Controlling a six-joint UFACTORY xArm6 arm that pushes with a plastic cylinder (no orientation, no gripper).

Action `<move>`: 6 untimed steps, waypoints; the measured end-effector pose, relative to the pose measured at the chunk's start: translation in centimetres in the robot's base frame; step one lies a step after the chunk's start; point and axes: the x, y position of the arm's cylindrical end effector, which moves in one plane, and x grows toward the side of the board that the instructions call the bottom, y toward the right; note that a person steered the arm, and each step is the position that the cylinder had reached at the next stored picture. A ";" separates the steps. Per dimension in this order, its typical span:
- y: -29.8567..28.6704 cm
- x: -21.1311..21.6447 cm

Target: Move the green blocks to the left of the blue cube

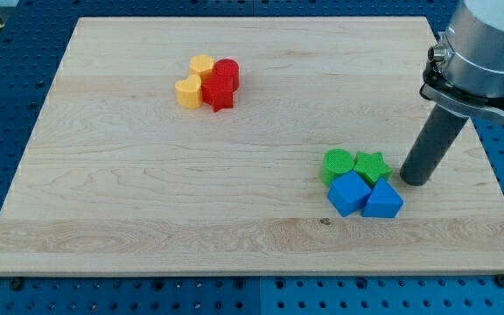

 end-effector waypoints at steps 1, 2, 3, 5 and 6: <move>0.0 -2.1; -4.6 -3.1; -2.8 -2.4; -1.2 -1.0; -2.3 0.0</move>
